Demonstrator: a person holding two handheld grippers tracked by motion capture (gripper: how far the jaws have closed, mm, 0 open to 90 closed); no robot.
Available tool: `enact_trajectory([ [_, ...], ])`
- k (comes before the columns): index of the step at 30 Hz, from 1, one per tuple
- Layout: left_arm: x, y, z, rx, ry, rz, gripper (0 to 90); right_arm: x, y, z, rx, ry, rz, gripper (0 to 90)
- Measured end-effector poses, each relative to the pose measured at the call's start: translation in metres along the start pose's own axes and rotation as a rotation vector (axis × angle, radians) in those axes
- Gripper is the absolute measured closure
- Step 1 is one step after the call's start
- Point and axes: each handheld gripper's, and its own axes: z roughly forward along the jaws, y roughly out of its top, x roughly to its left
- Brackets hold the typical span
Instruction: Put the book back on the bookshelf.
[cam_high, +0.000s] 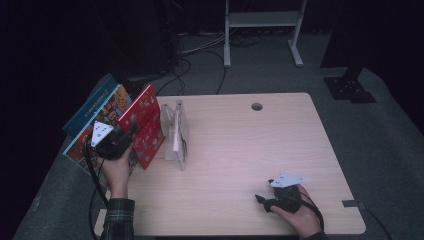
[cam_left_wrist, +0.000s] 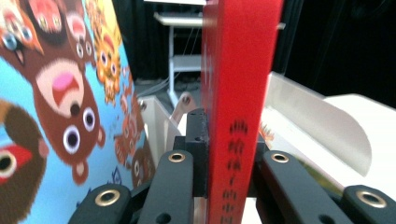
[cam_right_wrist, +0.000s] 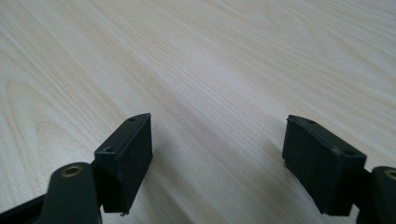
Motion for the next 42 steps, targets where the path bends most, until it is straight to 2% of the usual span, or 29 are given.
enact_trajectory([
  [2, -0.001, -0.002, 0.0, -0.009, -0.007, 0.002, 79.4, 0.0, 0.0, 0.0, -0.001, -0.001, 0.003, 23.3],
  [5, -0.003, 0.0, 0.001, 0.004, 0.0, 0.008, 79.3, -0.001, -0.001, -0.001, -0.001, -0.002, 0.005, 23.3],
  [11, -0.004, 0.001, -0.002, -0.012, 0.003, 0.0, 76.1, -0.002, -0.002, -0.002, 0.0, -0.009, 0.013, 23.1],
  [16, -0.006, 0.002, -0.009, -0.025, 0.032, -0.001, 52.3, -0.002, -0.002, -0.002, 0.0, -0.009, 0.014, 22.9],
  [23, -0.009, -0.001, -0.018, -0.027, 0.048, 0.008, 28.4, -0.002, -0.002, -0.002, 0.0, -0.009, 0.015, 22.6],
  [29, -0.015, -0.002, -0.028, -0.026, 0.055, 0.015, 17.5, -0.003, -0.002, -0.001, 0.002, -0.011, 0.016, 21.3],
  [31, -0.019, -0.003, -0.031, -0.02, 0.069, 0.02, 13.3, -0.003, -0.002, -0.001, 0.003, -0.013, 0.018, 20.5],
  [36, -0.028, -0.003, -0.041, -0.013, 0.071, 0.03, 5.6, -0.003, -0.001, -0.001, 0.003, -0.014, 0.015, 19.8],
  [42, -0.037, 0.0, -0.054, -0.008, 0.051, 0.025, 0.0, -0.003, -0.001, 0.0, 0.006, -0.013, 0.018, 18.9],
])
